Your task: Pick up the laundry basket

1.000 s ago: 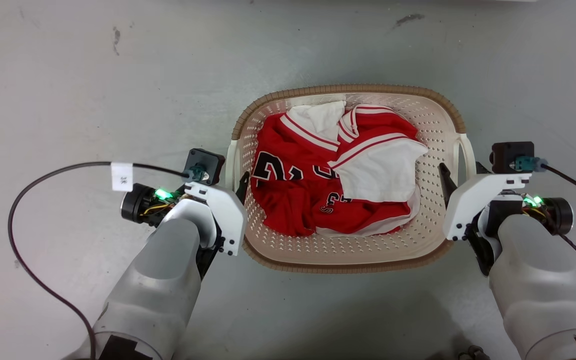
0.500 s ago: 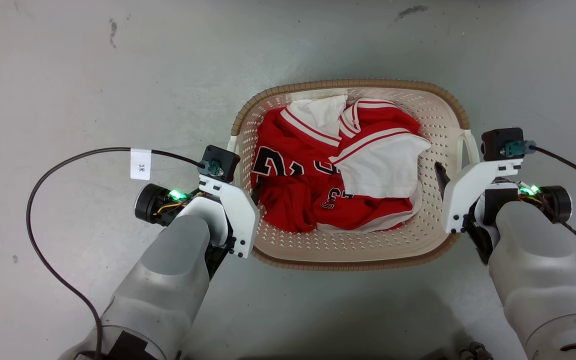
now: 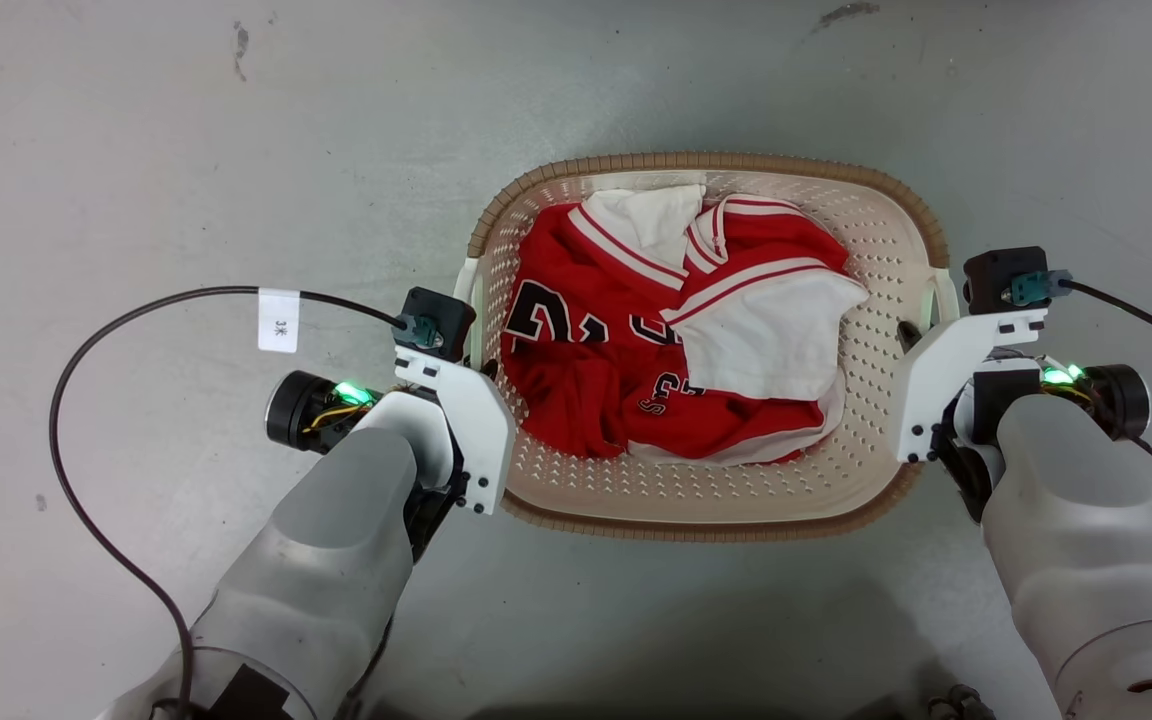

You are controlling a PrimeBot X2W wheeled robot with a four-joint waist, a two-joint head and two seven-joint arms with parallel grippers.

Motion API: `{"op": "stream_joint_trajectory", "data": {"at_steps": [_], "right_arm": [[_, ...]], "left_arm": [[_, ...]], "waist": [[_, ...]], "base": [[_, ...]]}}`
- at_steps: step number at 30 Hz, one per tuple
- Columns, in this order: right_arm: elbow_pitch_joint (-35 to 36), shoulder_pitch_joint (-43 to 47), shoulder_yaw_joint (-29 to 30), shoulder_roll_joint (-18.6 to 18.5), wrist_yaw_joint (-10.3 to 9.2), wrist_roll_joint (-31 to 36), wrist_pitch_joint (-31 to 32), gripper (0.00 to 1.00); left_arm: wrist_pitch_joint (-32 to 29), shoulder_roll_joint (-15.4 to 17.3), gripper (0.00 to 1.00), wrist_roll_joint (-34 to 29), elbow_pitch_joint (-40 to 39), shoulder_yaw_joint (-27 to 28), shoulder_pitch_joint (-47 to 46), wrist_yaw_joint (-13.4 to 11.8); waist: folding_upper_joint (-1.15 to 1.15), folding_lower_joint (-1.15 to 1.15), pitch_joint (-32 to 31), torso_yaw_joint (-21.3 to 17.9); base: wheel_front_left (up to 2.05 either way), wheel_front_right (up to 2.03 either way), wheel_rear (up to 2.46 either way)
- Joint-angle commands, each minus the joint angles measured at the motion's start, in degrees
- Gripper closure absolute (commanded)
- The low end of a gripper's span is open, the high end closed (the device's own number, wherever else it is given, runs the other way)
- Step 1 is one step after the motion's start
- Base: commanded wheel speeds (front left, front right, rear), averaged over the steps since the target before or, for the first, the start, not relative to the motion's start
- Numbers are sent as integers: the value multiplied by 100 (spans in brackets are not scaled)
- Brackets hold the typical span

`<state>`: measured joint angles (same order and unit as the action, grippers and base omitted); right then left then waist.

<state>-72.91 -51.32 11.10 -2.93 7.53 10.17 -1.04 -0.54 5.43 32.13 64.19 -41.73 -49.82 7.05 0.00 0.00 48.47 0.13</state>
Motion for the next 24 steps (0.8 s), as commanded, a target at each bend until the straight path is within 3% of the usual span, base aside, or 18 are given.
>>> {"op": "stream_joint_trajectory", "data": {"at_steps": [1,10,17,24], "right_arm": [[-19,-22,-24,11,-7,46,7,100],[-59,115,-43,9,-8,79,190,100],[-78,262,-170,9,-8,105,961,100],[-96,337,-497,-5,-8,-98,1581,100]], "left_arm": [[20,-46,100,41,-46,-97,-34,71],[-142,58,100,569,-82,-550,111,71],[-709,212,100,1164,-431,-1082,366,72],[-1053,645,100,1605,-839,-1682,432,72]], "waist": [[0,0,-2,1],[0,0,-352,-21],[0,0,-1199,-52],[0,0,-2155,-129]], "base": [[0,0,0],[0,0,0],[0,0,0],[0,0,0]]}}
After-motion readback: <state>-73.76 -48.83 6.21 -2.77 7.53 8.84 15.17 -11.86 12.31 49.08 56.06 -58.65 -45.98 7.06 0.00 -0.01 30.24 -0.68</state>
